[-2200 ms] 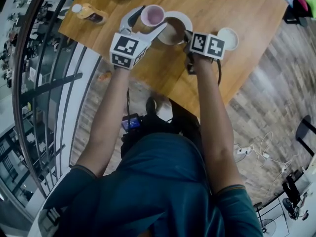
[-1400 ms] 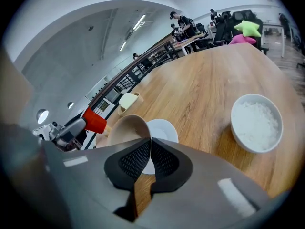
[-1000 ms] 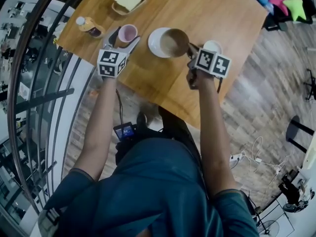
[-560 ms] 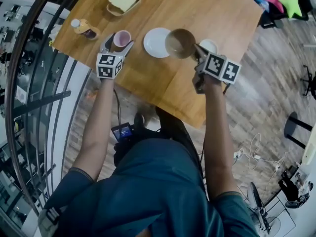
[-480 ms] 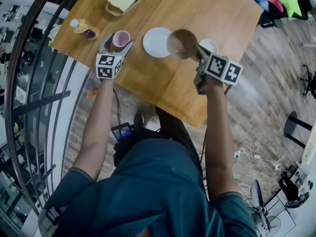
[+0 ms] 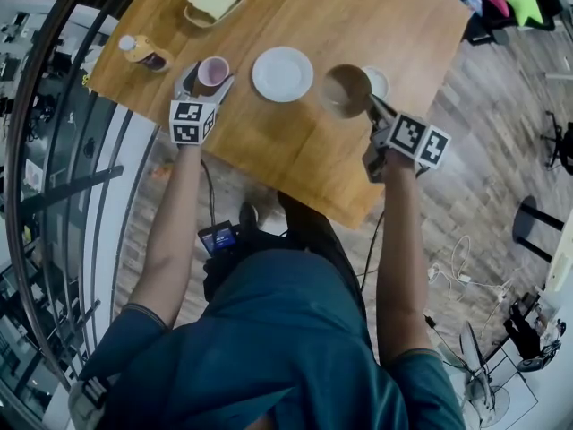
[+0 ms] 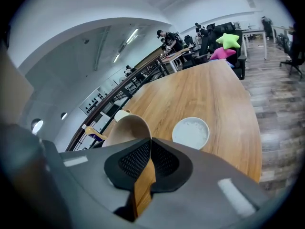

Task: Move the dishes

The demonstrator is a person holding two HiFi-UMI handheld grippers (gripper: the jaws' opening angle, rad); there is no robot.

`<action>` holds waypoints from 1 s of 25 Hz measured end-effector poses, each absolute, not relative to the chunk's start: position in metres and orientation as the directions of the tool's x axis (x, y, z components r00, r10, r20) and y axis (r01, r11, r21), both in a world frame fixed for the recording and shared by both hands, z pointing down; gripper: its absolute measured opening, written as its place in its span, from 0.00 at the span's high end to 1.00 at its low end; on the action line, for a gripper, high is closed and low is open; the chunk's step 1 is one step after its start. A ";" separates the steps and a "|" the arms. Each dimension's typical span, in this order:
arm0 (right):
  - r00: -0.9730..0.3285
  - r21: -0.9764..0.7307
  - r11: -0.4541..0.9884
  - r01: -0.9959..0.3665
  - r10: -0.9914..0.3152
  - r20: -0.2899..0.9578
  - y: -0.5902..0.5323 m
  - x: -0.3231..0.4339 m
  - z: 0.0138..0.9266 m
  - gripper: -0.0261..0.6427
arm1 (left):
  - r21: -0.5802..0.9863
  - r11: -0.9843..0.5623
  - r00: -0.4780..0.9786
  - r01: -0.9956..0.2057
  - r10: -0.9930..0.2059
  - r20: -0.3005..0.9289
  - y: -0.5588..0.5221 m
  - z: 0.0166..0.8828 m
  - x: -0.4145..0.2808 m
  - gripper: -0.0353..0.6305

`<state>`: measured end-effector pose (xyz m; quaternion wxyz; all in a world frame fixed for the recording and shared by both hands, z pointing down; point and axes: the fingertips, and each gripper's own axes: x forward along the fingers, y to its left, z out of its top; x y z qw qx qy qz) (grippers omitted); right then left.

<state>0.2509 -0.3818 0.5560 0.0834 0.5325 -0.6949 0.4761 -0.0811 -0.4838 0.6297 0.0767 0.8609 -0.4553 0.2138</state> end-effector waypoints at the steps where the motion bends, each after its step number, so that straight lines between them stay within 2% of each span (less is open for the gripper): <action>1: -0.415 -0.575 -0.031 -0.818 -0.660 0.626 -0.379 0.254 0.559 0.94 | -0.061 -0.573 0.495 -0.817 -0.752 0.436 -0.484 0.630 -0.081 0.40; 25: -0.358 -0.546 -0.212 -0.810 -0.558 0.749 -0.331 0.279 0.645 0.93 | -0.065 -0.609 0.527 -0.791 -0.731 0.433 -0.470 0.625 -0.081 0.39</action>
